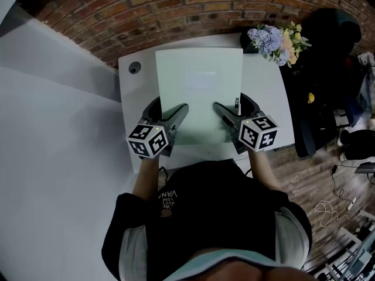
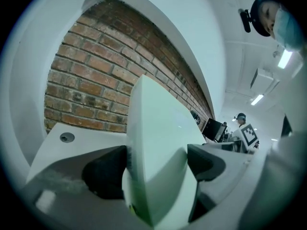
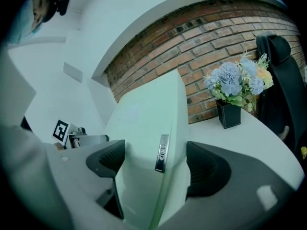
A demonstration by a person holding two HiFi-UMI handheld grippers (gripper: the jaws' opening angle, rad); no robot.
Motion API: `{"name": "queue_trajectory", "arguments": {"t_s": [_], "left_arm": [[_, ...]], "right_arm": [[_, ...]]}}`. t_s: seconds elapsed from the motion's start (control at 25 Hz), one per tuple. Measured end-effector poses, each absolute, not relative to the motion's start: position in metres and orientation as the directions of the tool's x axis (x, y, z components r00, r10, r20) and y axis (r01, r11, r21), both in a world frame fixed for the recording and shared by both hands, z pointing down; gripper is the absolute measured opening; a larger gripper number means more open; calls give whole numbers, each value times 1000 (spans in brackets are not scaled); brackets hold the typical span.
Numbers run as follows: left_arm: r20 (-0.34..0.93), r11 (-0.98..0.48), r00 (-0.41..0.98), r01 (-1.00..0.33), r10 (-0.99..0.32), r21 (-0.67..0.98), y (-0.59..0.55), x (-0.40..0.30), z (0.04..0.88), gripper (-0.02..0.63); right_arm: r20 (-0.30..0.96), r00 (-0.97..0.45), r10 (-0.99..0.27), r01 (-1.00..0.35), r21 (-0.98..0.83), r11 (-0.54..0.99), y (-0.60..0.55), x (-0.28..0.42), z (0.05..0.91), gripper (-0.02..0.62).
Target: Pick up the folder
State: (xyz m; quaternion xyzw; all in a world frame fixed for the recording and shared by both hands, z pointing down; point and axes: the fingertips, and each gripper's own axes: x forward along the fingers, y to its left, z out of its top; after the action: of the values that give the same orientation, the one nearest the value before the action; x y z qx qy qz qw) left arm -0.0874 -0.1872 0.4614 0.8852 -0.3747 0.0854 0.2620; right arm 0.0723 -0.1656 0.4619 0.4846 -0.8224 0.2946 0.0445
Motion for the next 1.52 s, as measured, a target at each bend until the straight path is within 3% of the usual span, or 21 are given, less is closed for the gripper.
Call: {"name": "queue_trajectory", "arguments": {"t_s": [1.52], "left_arm": [[194, -710, 759, -650, -621, 271, -173, -104, 403, 413]], "right_arm": [[234, -416, -879, -883, -336, 329, -139, 53, 404, 394]]}}
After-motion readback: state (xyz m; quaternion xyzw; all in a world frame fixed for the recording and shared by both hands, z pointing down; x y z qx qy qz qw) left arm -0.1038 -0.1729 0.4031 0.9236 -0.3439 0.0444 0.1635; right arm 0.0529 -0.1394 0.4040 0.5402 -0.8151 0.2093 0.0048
